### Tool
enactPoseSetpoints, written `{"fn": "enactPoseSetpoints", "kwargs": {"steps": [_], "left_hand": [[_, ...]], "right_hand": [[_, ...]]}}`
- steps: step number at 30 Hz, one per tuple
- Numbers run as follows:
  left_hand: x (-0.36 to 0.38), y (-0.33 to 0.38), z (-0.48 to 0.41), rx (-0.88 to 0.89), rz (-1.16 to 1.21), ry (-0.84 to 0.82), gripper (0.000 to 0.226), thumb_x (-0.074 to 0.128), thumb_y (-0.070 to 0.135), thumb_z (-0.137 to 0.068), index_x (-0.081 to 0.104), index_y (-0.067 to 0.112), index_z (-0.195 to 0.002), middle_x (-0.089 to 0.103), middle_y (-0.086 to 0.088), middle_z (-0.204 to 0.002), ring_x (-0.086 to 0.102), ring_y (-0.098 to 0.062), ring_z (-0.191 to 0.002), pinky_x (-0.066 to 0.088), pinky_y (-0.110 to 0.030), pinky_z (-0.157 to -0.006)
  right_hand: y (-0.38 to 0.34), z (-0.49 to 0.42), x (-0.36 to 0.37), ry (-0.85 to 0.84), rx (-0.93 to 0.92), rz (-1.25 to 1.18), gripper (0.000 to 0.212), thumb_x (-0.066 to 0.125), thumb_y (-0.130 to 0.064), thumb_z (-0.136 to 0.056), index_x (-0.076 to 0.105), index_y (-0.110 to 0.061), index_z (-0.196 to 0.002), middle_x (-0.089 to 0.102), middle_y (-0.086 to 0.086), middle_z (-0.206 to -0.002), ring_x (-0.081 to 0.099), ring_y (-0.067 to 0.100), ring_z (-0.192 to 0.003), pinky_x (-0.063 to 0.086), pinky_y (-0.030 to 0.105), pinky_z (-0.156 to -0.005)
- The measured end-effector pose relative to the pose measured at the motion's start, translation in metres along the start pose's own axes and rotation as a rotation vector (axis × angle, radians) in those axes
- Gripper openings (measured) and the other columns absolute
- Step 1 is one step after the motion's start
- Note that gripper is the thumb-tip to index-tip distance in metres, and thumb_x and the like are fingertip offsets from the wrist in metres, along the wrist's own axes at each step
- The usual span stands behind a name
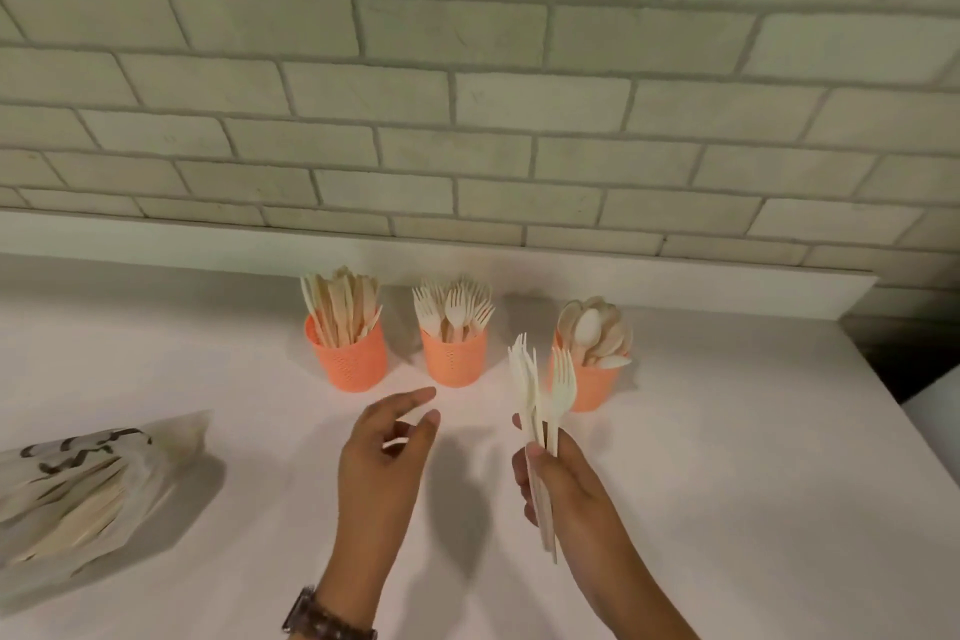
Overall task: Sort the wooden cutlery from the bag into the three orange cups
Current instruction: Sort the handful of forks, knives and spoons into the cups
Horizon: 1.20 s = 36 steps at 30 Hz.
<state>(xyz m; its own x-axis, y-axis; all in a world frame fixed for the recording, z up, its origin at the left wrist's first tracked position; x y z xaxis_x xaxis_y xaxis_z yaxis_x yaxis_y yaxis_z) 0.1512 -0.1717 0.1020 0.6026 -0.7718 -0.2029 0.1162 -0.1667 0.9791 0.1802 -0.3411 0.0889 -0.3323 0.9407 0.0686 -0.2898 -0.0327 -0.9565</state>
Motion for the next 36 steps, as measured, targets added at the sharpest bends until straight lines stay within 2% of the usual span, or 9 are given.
{"fn": "enactPoseSetpoints", "kwargs": {"steps": [4, 10, 14, 17, 21, 25, 29, 32, 36], "left_hand": [[0.021, 0.002, 0.032, -0.092, 0.094, -0.125, 0.018, 0.069, 0.012, -0.081, 0.072, 0.027, -0.089, 0.068, 0.004, -0.083, 0.056, 0.001, -0.061, 0.041, -0.003, -0.06], [0.035, 0.01, 0.049, -0.137, 0.148, -0.2, 0.017, 0.069, 0.015, -0.081, 0.074, 0.029, -0.089, 0.073, 0.019, -0.09, 0.064, -0.011, -0.072, 0.048, -0.008, -0.065], [0.028, 0.011, 0.047, -0.144, 0.146, -0.157, 0.006, 0.073, 0.016, -0.076, 0.071, 0.02, -0.081, 0.073, 0.007, -0.075, 0.06, -0.007, -0.065, 0.045, -0.007, -0.06], [0.027, 0.016, 0.049, -0.117, 0.129, -0.17, 0.008, 0.073, 0.018, -0.076, 0.07, 0.018, -0.068, 0.068, 0.001, -0.06, 0.054, -0.005, -0.058, 0.043, -0.009, -0.057], [0.029, 0.016, 0.047, -0.113, 0.061, -0.172, 0.01, 0.078, 0.018, -0.071, 0.07, 0.022, -0.065, 0.07, 0.01, -0.066, 0.052, -0.003, -0.055, 0.042, -0.008, -0.056], [0.027, 0.011, 0.041, -0.147, 0.047, -0.179, 0.013, 0.082, 0.013, -0.066, 0.07, 0.02, -0.066, 0.07, 0.009, -0.063, 0.054, -0.001, -0.053, 0.045, -0.009, -0.055], [0.027, 0.008, 0.038, -0.229, 0.129, -0.277, 0.009, 0.081, 0.012, -0.065, 0.074, 0.011, -0.071, 0.073, -0.007, -0.07, 0.062, -0.013, -0.065, 0.054, -0.02, -0.071], [0.029, 0.009, 0.037, -0.255, 0.186, -0.401, 0.011, 0.077, 0.015, -0.069, 0.074, 0.006, -0.075, 0.07, -0.014, -0.067, 0.064, -0.019, -0.07, 0.054, -0.036, -0.088], [0.032, 0.011, 0.036, -0.255, 0.216, -0.483, 0.011, 0.072, 0.018, -0.076, 0.072, 0.007, -0.075, 0.068, -0.007, -0.066, 0.065, -0.012, -0.072, 0.052, -0.028, -0.089]], "right_hand": [[-0.002, 0.005, 0.005, -0.067, -0.023, -0.004, 0.024, 0.04, -0.014, -0.099, 0.056, -0.022, -0.115, 0.051, -0.005, -0.067, 0.046, 0.003, -0.056, 0.04, 0.017, -0.056], [-0.006, 0.011, 0.007, -0.096, -0.024, -0.09, 0.025, 0.044, -0.016, -0.097, 0.064, -0.023, -0.11, 0.058, -0.006, -0.064, 0.052, 0.009, -0.058, 0.045, 0.024, -0.061], [-0.011, 0.015, 0.01, -0.164, -0.048, -0.113, 0.027, 0.044, -0.023, -0.096, 0.057, -0.029, -0.119, 0.052, 0.001, -0.06, 0.051, 0.02, -0.044, 0.046, 0.027, -0.048], [-0.014, 0.018, 0.012, -0.173, -0.091, -0.047, 0.023, 0.05, -0.032, -0.091, 0.058, -0.028, -0.112, 0.052, 0.004, -0.06, 0.047, 0.019, -0.037, 0.043, 0.029, -0.046], [-0.009, 0.018, 0.013, -0.12, -0.138, 0.109, 0.029, 0.043, -0.01, -0.097, 0.055, -0.031, -0.115, 0.054, 0.012, -0.073, 0.039, 0.009, -0.039, 0.036, 0.021, -0.043], [-0.005, 0.019, 0.02, -0.125, -0.152, 0.158, 0.034, 0.042, -0.004, -0.096, 0.053, -0.034, -0.108, 0.061, -0.006, -0.075, 0.042, 0.002, -0.045, 0.038, 0.018, -0.052], [-0.005, 0.021, 0.021, -0.163, -0.135, 0.18, 0.027, 0.044, -0.009, -0.095, 0.052, -0.031, -0.11, 0.056, -0.02, -0.058, 0.039, 0.002, -0.045, 0.035, 0.015, -0.05], [-0.006, 0.021, 0.019, -0.189, -0.065, 0.104, 0.03, 0.041, -0.032, -0.082, 0.055, -0.024, -0.107, 0.047, -0.008, -0.064, 0.037, 0.006, -0.047, 0.031, 0.015, -0.048], [-0.009, 0.019, 0.015, -0.108, -0.072, 0.037, 0.026, 0.043, -0.037, -0.091, 0.06, -0.019, -0.098, 0.047, 0.001, -0.071, 0.037, 0.008, -0.045, 0.031, 0.016, -0.045]]}}
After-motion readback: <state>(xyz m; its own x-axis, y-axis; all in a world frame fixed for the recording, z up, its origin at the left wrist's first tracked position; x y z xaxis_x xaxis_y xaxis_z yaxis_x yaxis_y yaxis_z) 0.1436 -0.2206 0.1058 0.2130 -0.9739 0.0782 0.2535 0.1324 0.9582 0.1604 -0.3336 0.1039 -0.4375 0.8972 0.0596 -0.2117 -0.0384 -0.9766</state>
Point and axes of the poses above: each hand's wrist, its own z-axis away from the middle knuckle, its own x-axis out of the palm, y = z × x, the point moved 5 cm from there along -z, towards the middle knuckle
